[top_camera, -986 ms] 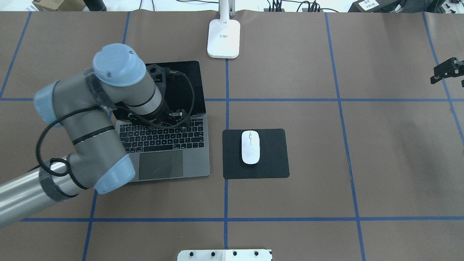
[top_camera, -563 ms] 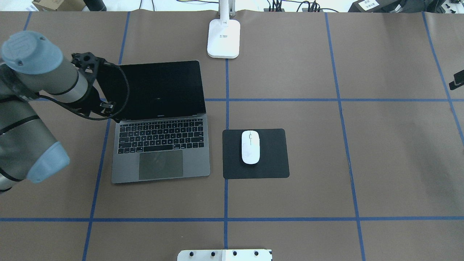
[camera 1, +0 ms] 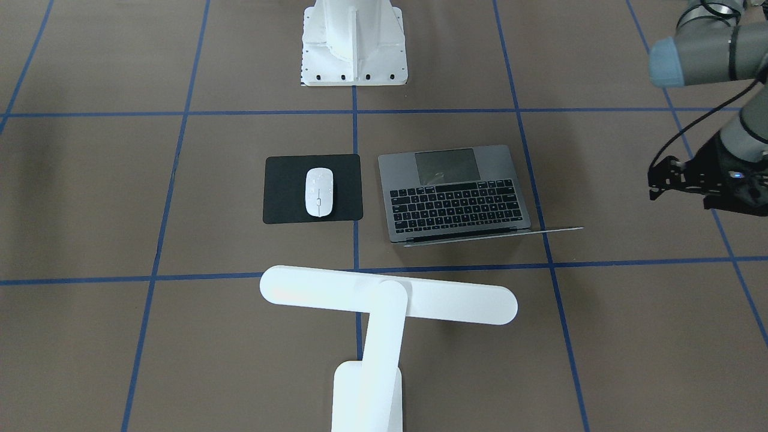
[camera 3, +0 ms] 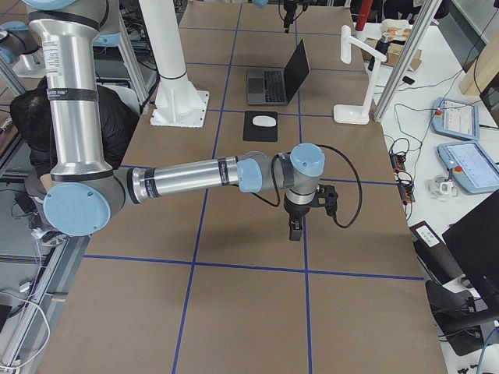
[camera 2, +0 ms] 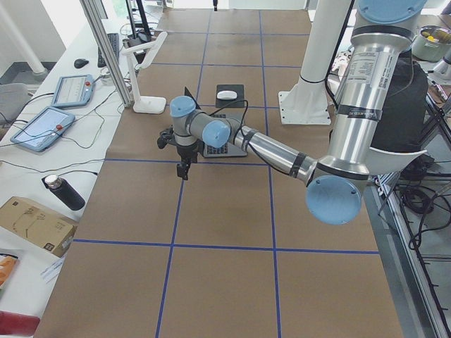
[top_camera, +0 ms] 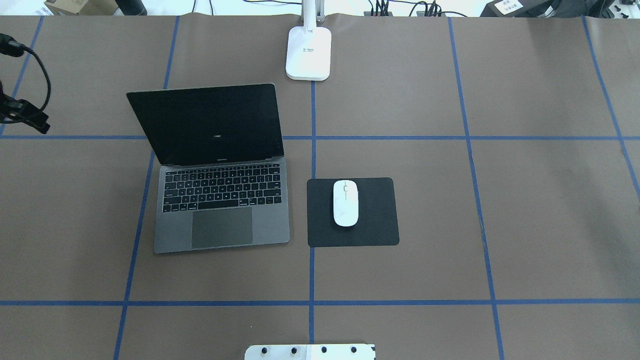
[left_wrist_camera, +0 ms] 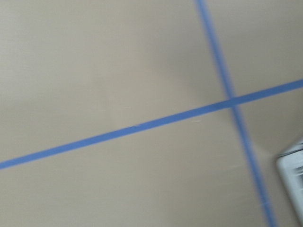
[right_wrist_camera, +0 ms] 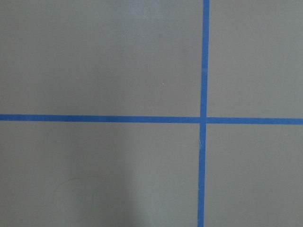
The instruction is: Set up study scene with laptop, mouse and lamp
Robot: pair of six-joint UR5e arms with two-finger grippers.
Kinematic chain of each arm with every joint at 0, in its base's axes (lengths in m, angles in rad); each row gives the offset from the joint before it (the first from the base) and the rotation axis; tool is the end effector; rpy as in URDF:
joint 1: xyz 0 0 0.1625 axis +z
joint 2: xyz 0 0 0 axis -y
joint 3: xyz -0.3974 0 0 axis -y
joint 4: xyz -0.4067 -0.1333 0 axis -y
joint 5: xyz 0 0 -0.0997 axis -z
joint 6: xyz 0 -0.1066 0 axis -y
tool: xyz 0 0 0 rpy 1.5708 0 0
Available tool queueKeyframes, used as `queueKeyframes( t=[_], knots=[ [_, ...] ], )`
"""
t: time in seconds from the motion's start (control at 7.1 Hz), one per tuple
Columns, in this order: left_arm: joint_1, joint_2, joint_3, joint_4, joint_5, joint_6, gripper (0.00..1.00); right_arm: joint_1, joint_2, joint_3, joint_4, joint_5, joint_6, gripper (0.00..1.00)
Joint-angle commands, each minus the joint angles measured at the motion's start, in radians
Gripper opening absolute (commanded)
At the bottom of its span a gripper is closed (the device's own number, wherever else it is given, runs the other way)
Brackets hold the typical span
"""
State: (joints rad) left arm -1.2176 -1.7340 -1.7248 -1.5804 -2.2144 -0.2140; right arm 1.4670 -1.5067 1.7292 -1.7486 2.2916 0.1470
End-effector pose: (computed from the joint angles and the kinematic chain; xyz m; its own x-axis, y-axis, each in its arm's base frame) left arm 0.1331 -0.5614 0.4765 0.7379 0.2583 -0.6235 -0.1749 0.9655 0.1930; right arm 0.0082 -0.5290 0.5449 0.7513 0.0395 0.6588 -0.0066 0.9986 -0.0524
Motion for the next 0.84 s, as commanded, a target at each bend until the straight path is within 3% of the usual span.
queueKeyframes(
  t=[0.0, 0.42, 0.7],
  knots=[
    [-0.127, 0.071, 0.065, -0.001, -0.018, 0.119, 0.99, 0.029, -0.004, 0.027, -0.107, 0.012, -0.012, 0.99],
    [-0.306, 0.112, 0.129, 0.000, -0.028, 0.371, 0.99, 0.041, -0.021, 0.029, -0.121, 0.040, -0.014, 0.99],
    [-0.324, 0.113, 0.169, -0.001, -0.027, 0.371, 0.99, 0.058, -0.055, 0.027, -0.112, 0.048, -0.014, 0.99]
  ],
)
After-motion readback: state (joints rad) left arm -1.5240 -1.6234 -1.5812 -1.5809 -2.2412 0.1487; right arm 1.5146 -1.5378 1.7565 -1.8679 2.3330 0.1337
